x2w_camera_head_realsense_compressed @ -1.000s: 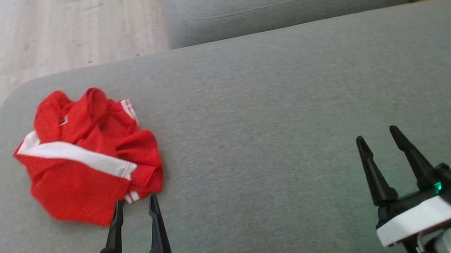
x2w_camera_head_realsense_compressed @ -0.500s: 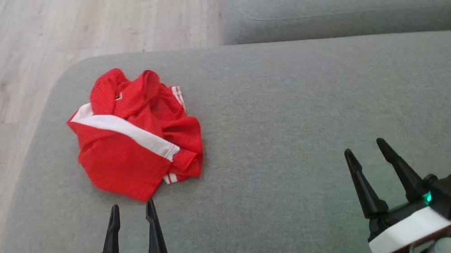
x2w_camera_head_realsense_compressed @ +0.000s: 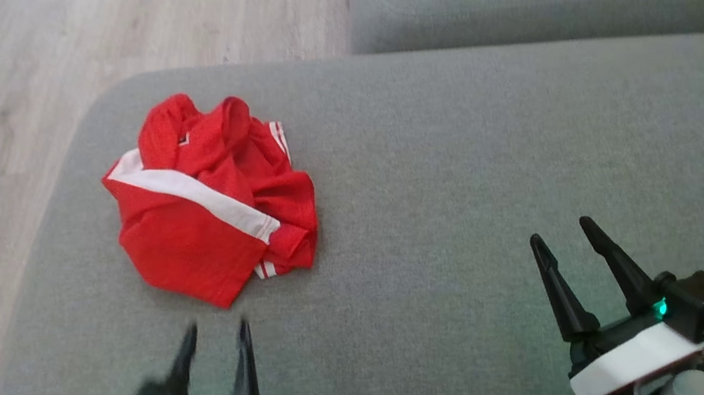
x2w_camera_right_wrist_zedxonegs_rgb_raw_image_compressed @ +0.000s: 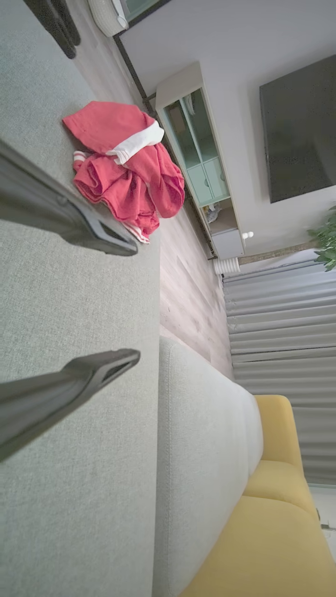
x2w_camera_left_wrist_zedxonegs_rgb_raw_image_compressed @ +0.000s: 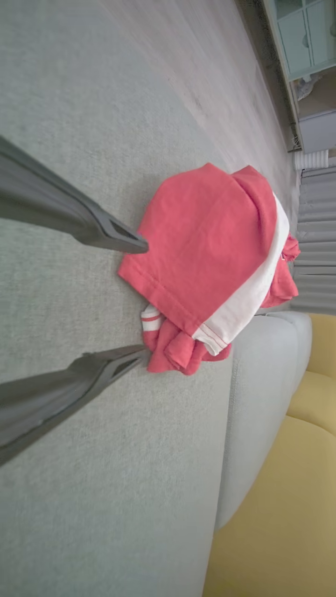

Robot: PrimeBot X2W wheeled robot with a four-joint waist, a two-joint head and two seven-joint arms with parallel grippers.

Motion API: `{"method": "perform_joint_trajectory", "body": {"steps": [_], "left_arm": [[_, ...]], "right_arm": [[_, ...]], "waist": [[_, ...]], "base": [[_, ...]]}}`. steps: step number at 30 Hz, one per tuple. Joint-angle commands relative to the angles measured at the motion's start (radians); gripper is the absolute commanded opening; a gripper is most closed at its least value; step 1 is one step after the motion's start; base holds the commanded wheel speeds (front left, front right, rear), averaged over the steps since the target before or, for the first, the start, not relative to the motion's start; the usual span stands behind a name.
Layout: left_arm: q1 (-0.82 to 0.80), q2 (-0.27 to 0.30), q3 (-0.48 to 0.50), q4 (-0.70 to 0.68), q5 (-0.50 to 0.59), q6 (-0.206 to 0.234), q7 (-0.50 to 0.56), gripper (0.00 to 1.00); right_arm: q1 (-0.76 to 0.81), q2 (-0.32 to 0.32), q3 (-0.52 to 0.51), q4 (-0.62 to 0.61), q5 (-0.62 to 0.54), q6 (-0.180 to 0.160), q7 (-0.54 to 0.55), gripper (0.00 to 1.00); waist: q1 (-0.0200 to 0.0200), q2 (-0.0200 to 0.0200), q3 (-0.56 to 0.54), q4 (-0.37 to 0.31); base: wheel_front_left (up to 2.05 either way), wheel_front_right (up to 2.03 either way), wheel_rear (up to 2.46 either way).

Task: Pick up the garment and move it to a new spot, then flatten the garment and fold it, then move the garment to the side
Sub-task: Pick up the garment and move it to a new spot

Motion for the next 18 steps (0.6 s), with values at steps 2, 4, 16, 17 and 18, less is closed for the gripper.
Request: {"method": "perform_joint_trajectory", "body": {"steps": [2, 4, 16, 17, 18], "left_arm": [[-0.151, 0.019, 0.017, 0.005, 0.010, -0.016, 0.022, 1.00], [-0.215, 0.028, 0.007, 0.045, 0.017, -0.026, 0.045, 1.00], [-0.485, 0.042, 0.013, 0.295, -0.024, -0.052, 0.153, 1.00], [-0.495, 0.042, 0.016, 0.310, -0.028, -0.052, 0.149, 1.00], [-0.504, 0.042, 0.019, 0.323, -0.033, -0.053, 0.143, 1.00]], "right_arm": [[-0.051, -0.007, 0.024, -0.033, 0.001, -0.001, -0.011, 1.00], [-0.058, -0.007, 0.026, -0.032, -0.004, -0.001, -0.011, 1.00], [-0.117, -0.007, 0.039, -0.039, -0.018, -0.001, -0.011, 1.00], [-0.120, -0.007, 0.041, -0.039, -0.018, -0.001, -0.011, 1.00], [-0.123, -0.007, 0.042, -0.039, -0.018, -0.001, -0.011, 1.00]], "waist": [[0.0000, 0.0000, 0.038, -0.018], [0.0000, 0.0000, 0.056, -0.028], [0.0000, 0.0000, 0.161, -0.086], [0.0000, 0.0000, 0.167, -0.089], [0.0000, 0.0000, 0.172, -0.092]], "base": [[0.00, 0.00, 0.00], [0.00, 0.00, 0.00], [0.00, 0.00, 0.00], [0.00, 0.00, 0.00], [0.00, 0.00, 0.00]]}}
